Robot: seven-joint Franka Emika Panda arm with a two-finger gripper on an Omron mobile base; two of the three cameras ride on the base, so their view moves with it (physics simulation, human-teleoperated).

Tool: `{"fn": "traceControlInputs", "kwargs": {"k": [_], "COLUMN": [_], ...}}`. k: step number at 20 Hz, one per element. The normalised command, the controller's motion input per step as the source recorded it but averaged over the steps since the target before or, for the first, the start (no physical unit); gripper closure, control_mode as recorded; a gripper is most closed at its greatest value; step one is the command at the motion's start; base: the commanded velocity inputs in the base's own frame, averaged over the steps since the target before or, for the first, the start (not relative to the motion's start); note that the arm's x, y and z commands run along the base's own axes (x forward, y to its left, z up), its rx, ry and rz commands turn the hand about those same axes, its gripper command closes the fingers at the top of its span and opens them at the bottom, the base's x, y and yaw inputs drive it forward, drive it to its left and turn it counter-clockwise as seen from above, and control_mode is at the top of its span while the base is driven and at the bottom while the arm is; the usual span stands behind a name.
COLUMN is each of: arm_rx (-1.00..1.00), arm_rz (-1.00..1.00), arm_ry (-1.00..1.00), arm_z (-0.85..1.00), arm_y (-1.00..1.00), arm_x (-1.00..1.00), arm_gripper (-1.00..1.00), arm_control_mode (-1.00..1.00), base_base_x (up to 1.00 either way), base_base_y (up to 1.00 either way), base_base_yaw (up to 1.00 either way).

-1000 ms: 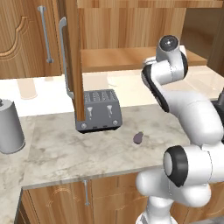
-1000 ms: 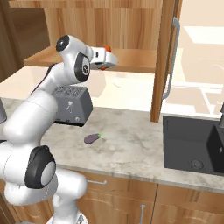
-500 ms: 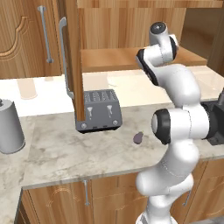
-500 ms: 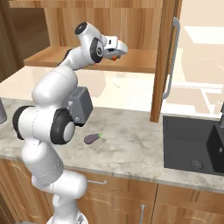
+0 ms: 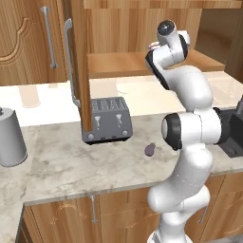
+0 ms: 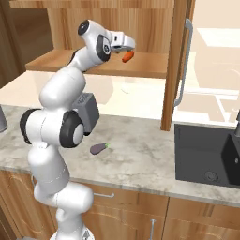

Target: Pick the eggplant, carrot from the counter and place them in the cabinet. Then close the cabinet.

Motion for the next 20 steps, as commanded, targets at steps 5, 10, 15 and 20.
{"fn": "traceControlInputs", "kwargs": {"k": [5,10,15,20], "arm_rx": [-0.1,-0.01,0.0,0.01], "arm_rz": [-0.08,-0.1,-0.06,-0.02], "arm_ry": [-0.52,-0.23,0.01,0.16], "arm_z": [0.23,-0.02,-0.05,-0.08], "arm_y": [0.0,0.01,0.21,0.42], "arm_x": [-0.92,-1.0,-1.0,-1.0], "arm_gripper": [-1.0,-1.0,-1.0,-1.0], "arm_control_mode": [-1.0,-1.0,-1.0,-1.0], "base_base_x": [0.0,0.0,0.0,0.0], "base_base_y": [0.0,0.0,0.0,0.0], "base_base_yaw": [0.0,0.0,0.0,0.0]}}
